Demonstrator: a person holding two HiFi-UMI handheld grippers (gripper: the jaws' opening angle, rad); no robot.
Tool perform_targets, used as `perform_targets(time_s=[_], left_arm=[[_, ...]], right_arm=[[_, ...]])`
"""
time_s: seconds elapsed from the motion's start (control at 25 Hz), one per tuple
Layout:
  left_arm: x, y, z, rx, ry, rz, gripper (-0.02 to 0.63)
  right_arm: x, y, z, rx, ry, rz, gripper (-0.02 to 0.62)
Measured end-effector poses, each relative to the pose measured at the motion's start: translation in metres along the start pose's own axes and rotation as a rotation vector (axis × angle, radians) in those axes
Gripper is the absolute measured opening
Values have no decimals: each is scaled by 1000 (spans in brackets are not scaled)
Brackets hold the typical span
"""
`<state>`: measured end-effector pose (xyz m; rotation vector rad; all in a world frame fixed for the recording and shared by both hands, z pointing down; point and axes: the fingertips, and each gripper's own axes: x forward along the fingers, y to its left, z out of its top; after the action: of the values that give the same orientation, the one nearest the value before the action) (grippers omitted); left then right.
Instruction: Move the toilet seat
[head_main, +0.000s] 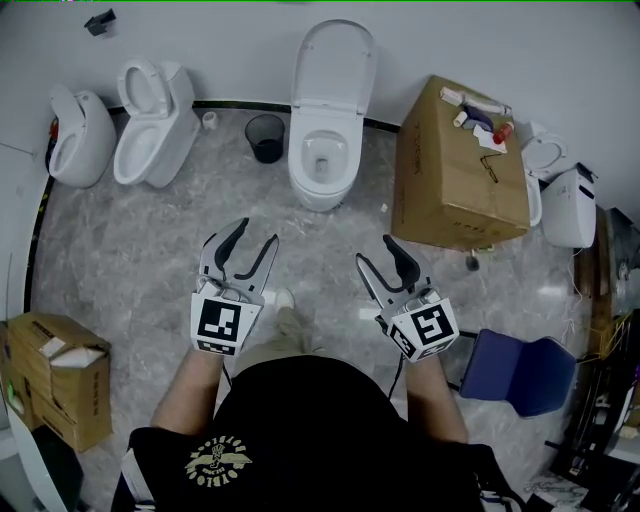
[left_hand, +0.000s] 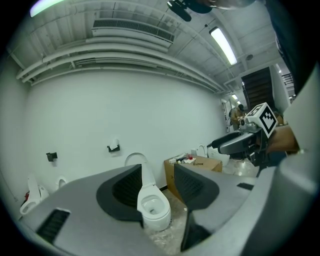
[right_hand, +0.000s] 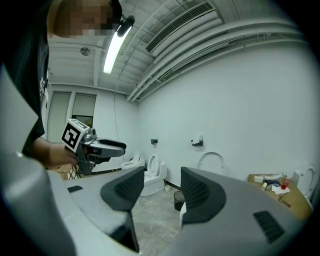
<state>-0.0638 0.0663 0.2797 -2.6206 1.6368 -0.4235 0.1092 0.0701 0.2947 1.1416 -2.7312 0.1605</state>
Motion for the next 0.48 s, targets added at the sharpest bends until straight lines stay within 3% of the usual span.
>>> perform_targets(time_s=[0.48], left_arm=[[55, 40, -4, -7, -7, -17, 198]], right_arm=[[57, -30, 12, -22, 30, -16, 230]])
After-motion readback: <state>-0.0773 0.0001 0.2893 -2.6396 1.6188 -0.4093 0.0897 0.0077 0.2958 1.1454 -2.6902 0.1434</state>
